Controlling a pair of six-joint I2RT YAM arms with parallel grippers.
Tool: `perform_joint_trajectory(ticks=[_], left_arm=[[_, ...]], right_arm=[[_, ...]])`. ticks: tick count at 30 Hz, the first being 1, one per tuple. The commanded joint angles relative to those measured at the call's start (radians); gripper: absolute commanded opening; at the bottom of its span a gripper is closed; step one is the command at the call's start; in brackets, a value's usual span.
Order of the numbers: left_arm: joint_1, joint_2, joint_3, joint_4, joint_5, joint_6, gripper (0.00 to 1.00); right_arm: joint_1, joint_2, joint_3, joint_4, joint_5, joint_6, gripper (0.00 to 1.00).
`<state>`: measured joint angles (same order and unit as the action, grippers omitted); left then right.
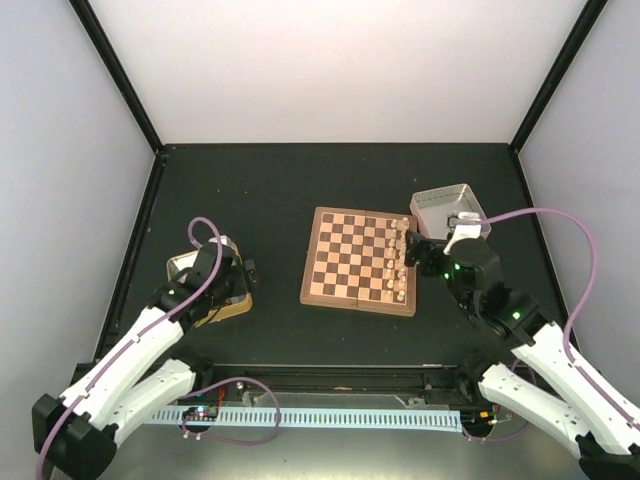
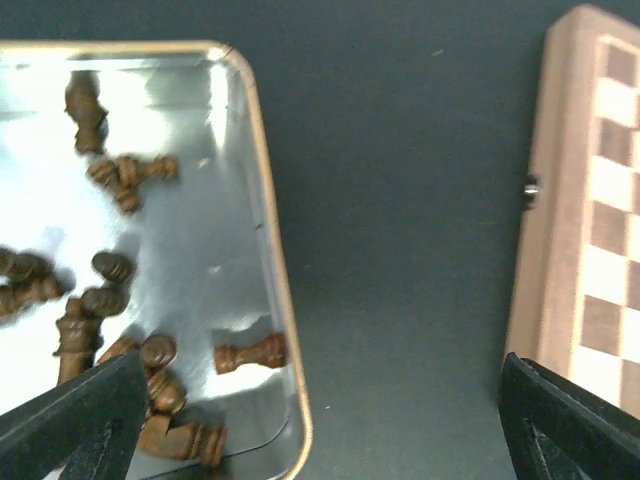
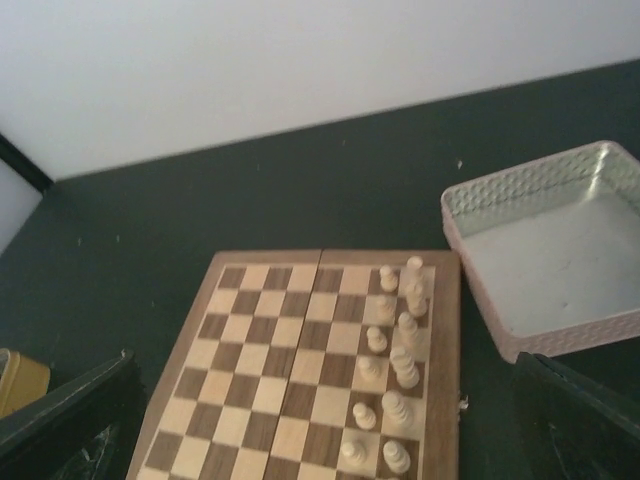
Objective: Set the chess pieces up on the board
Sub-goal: Adjust the storage box at the center of the board.
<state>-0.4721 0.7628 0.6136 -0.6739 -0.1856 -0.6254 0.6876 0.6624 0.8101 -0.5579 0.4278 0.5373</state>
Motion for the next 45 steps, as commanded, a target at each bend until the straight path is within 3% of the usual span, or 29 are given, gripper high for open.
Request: perform_joint_trajectory(ticks=[1,8,13,20,25,36,41,45], left_arm=[[0.046,0.06,-0.012,-0.07,-0.014,-0.121,0.96],[0.085,0.165,-0.037,0.052,0.134,-0.086,0.71],[0.089,0.301,0.025,-0.001,0.205,-0.068,0.61],[0.089,0.397,0.041,0.085,0.314,-0.052,0.52],[0.089,0.439,0.085,0.152,0.474,-0.01,0.47],[0.089,0.587,0.168,0.338,0.694,0.035,0.49],[0.09,0.562,0.189,0.281,0.565,0.034,0.49],[0.094,0.462,0.182,0.124,0.266,0.0,0.55]], right_arm=[[-0.004,0.068,-0.028,0.061,-0.112,0.027,1.0],[-0.003,0.16,-0.037,0.097,-0.157,0.036,0.99],[-0.003,0.19,-0.023,0.101,-0.156,0.019,0.99],[-0.005,0.234,0.006,0.104,-0.127,-0.014,0.99],[-0.005,0.273,0.024,0.112,-0.111,-0.037,0.99],[-0.011,0.323,0.049,0.115,-0.095,-0.059,0.99],[-0.016,0.32,0.054,0.115,-0.106,-0.062,0.99],[-0.017,0.313,0.047,0.13,-0.132,-0.075,0.99]])
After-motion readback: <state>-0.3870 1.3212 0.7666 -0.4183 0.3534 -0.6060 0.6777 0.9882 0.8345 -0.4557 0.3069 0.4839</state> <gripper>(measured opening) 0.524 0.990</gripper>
